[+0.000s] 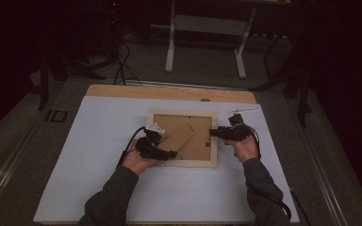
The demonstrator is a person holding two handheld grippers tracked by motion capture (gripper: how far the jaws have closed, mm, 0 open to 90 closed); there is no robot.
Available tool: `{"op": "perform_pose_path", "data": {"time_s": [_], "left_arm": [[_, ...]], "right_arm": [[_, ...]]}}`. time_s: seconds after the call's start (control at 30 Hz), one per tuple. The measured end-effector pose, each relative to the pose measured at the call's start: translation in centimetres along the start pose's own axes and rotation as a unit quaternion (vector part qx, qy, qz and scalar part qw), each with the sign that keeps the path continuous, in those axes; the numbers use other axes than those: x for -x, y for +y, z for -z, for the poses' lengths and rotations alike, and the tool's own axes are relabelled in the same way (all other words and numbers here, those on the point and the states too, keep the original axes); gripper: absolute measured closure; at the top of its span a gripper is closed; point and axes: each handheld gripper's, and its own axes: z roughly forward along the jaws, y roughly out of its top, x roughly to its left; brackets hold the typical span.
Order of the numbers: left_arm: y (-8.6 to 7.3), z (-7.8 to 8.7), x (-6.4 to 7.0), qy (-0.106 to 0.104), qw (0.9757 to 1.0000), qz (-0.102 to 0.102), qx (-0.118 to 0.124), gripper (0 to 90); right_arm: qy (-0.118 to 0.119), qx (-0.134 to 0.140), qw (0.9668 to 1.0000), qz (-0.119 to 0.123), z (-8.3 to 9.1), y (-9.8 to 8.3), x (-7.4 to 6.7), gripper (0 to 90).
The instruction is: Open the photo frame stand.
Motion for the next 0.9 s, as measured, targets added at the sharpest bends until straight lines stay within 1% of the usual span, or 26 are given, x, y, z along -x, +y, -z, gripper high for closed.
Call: {"op": "perform_pose_path", "data": {"time_s": [0.07, 0.1, 0.2, 0.23, 0.27, 0.3, 0.33, 0.37, 0.4, 0.53, 0.63, 0.73, 0.83, 0.9], "left_arm": [[0.0, 0.0, 0.0, -0.003, 1.0, 0.002, -0.001, 47.1], [0.0, 0.1, -0.1, -0.008, 0.9999, 0.006, 0.002, 48.7], [0.1, 0.1, -0.1, -0.008, 0.9999, 0.007, 0.001, 53.0], [0.2, 0.2, -0.1, -0.006, 1.0, 0.003, -0.004, 55.1], [0.2, 0.2, -0.1, -0.006, 1.0, 0.003, -0.004, 55.9], [0.2, 0.3, 0.0, -0.007, 0.9999, -0.01, -0.006, 56.8], [0.2, 0.3, 0.0, -0.007, 0.9999, -0.01, -0.006, 57.4], [0.3, 0.3, 0.2, -0.006, 0.9998, -0.018, -0.007, 58.0], [0.3, 0.3, 0.2, -0.006, 0.9997, -0.022, -0.008, 58.6], [0.4, 0.4, 0.4, -0.006, 0.9996, -0.028, -0.006, 60.6], [0.5, 0.3, 0.6, 0.0, 0.9994, -0.035, -0.004, 60.8], [0.5, 0.3, 0.6, 0.003, 0.9992, -0.039, -0.001, 61.1], [0.8, 0.3, 0.8, 0.01, 0.9988, -0.047, 0.001, 61.8], [1.0, 0.2, 0.8, 0.013, 0.9988, -0.048, 0.004, 62.4]], "right_arm": [[-0.001, 0.002, 1.0, 0.004, 0.1, 0.0, 0.0, 57.3], [-0.002, 0.002, 1.0, 0.005, 0.1, 0.0, -0.1, 57.3], [-0.001, 0.002, 1.0, 0.007, 0.1, 0.0, -0.1, 57.3], [-0.001, 0.003, 1.0, 0.009, 0.2, 0.0, -0.2, 57.2], [-0.003, 0.004, 0.9999, 0.01, 0.2, 0.0, -0.2, 57.3], [-0.003, 0.005, 0.9999, 0.012, 0.2, 0.0, -0.2, 57.3], [-0.004, 0.005, 0.9999, 0.014, 0.3, 0.0, -0.3, 57.2], [-0.004, 0.005, 0.9999, 0.016, 0.3, 0.0, -0.3, 57.3], [-0.005, 0.005, 0.9998, 0.017, 0.3, 0.0, -0.4, 57.3], [-0.008, 0.007, 0.9997, 0.022, 0.4, 0.0, -0.5, 57.3], [-0.013, 0.01, 0.9996, 0.025, 0.5, 0.1, -0.6, 57.4], [-0.016, 0.013, 0.9994, 0.027, 0.6, 0.1, -0.6, 57.6], [-0.023, 0.023, 0.9991, 0.028, 0.9, 0.2, -0.7, 58.3], [-0.028, 0.028, 0.9988, 0.03, 1.0, 0.4, -0.8, 58.6]]}}
